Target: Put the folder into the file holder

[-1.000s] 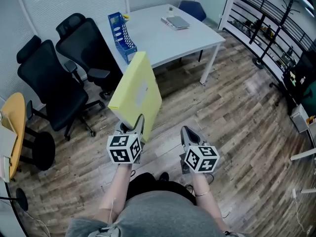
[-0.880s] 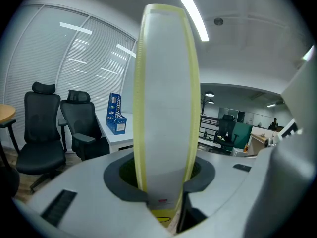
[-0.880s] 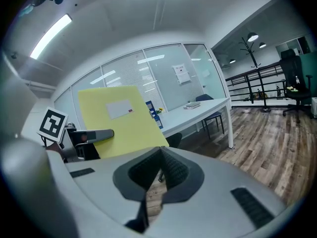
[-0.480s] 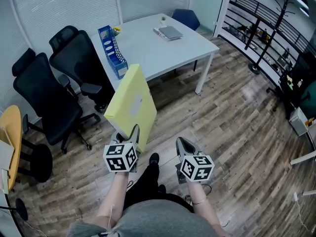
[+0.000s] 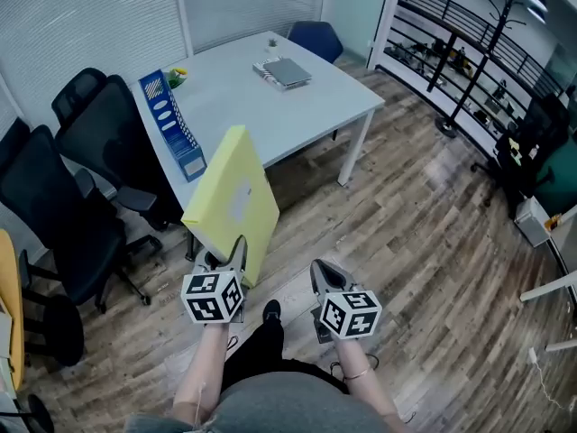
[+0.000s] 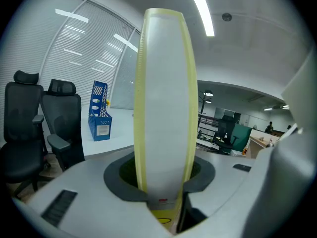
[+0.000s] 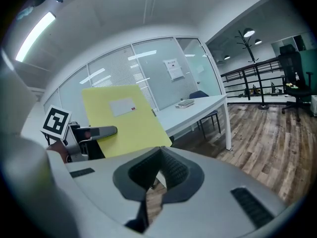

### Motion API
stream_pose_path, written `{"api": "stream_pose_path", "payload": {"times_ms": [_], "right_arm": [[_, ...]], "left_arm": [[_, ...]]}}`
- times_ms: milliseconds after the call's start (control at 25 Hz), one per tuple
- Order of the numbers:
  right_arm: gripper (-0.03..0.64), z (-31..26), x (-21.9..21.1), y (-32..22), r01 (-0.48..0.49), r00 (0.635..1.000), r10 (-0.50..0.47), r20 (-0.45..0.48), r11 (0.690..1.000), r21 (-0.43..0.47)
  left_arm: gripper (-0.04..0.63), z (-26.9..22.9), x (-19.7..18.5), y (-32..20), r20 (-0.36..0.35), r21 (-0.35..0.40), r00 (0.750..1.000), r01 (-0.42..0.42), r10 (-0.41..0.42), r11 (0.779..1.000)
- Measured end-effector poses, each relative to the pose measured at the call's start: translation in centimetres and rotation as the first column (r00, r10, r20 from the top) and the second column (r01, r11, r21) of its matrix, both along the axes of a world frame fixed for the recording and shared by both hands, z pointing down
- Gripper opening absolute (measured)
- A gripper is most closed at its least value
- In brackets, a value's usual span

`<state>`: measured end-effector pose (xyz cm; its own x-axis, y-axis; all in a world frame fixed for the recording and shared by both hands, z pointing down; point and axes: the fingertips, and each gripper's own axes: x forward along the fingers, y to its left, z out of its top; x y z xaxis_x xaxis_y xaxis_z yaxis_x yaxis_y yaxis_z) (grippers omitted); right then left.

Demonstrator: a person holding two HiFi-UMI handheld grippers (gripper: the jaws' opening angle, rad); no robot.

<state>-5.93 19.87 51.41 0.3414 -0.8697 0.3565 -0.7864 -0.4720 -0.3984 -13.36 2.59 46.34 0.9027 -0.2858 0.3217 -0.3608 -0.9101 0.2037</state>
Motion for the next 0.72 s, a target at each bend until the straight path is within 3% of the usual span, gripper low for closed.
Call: {"api": "stream_pose_path", "payload": {"times_ms": [400, 720], "right_arm": [[0.008, -1.6, 7.9, -9.2, -0.014, 1.000, 0.014, -0.012, 1.000, 0.005], [0.008, -2.0, 10.8, -14.2, 0.024, 1.000, -0.024, -0.011, 1.000, 0.005]], "left_arm": [[0.155, -2.9, 8.4, -8.1, -0.062, -0.011, 0.997, -0.050, 0.049, 0.999], [0.155, -5.6, 11.0, -12.5, -0.121, -0.013, 0.992, -0.036, 0.034, 0.999]]}}
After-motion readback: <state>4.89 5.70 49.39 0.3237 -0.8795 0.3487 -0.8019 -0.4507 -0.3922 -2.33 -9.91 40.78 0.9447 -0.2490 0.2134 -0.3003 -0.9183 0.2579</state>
